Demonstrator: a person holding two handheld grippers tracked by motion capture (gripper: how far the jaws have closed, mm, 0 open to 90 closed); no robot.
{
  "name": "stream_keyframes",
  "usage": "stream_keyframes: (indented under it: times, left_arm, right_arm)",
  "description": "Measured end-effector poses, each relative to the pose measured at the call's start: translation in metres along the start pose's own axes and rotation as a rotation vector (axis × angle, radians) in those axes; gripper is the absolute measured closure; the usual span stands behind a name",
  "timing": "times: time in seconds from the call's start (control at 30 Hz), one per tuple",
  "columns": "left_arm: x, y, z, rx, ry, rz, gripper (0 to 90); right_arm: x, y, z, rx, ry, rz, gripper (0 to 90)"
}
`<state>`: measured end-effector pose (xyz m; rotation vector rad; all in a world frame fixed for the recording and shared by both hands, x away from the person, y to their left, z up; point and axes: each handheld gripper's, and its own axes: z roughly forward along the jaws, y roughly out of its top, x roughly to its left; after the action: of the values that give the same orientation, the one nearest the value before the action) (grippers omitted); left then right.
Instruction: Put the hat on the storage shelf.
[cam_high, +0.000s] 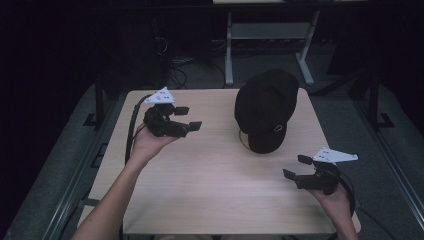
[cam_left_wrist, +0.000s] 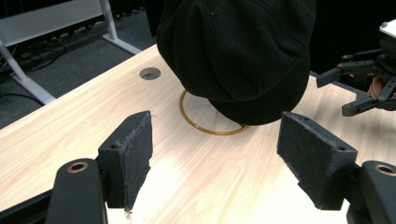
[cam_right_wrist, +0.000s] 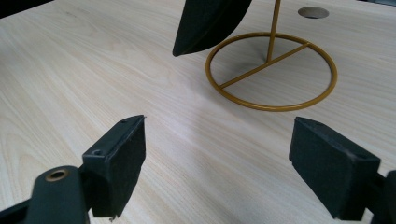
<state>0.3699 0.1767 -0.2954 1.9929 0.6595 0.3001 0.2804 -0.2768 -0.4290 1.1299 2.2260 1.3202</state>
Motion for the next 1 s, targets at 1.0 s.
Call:
stream_keyframes:
  times: [1.0]
  left_arm:
    - [0.012, -0.077, -0.021, 0.039, 0.028, -0.077, 24.4]
  right_arm:
    - [0.000, -0.002, 0.005, 0.029, -0.009, -0.002, 18.3]
